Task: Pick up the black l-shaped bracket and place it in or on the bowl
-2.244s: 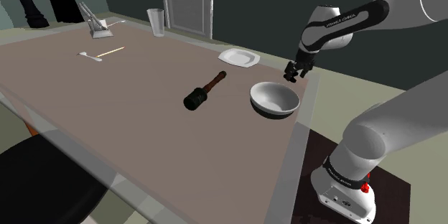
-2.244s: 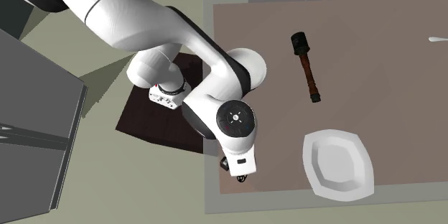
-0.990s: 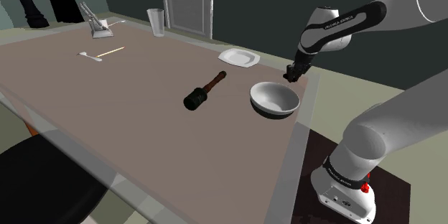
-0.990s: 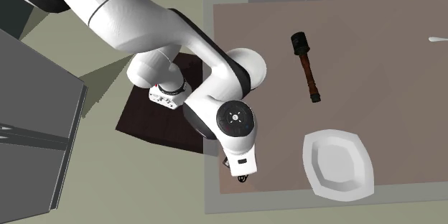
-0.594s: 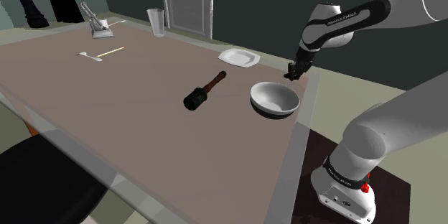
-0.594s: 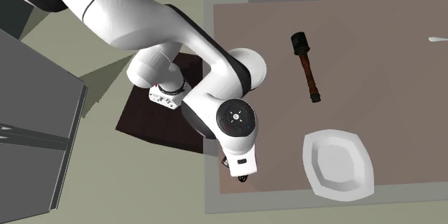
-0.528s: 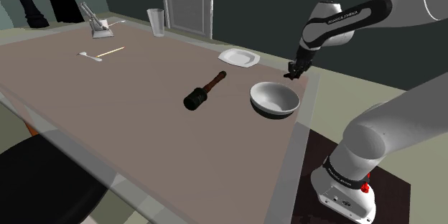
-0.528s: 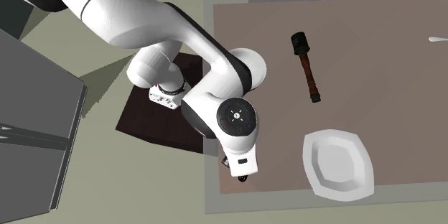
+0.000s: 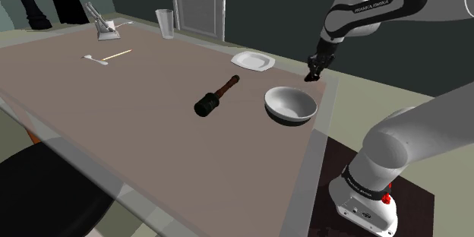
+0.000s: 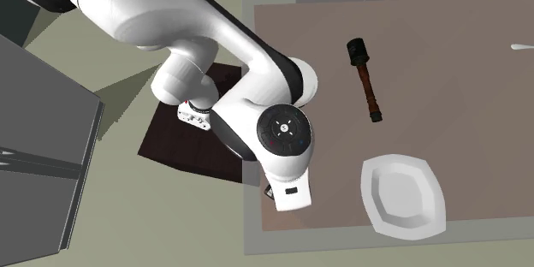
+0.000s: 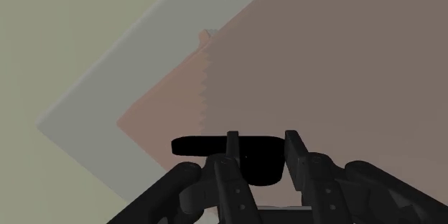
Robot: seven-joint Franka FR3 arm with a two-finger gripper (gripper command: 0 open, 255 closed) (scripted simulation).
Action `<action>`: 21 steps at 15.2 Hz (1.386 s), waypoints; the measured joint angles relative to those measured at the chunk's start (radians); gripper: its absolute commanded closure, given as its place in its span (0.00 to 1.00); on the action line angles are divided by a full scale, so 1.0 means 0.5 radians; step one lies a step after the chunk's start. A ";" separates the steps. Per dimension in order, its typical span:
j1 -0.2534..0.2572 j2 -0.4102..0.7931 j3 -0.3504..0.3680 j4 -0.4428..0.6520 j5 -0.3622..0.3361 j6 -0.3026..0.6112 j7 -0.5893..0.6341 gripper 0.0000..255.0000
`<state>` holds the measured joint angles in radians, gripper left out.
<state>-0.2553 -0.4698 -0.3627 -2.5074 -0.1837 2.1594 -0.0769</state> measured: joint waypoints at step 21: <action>0.249 0.453 -0.381 0.268 0.472 0.147 -0.761 0.00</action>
<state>-0.1309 -0.2434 -0.5534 -2.3734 0.0523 2.2330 -0.4576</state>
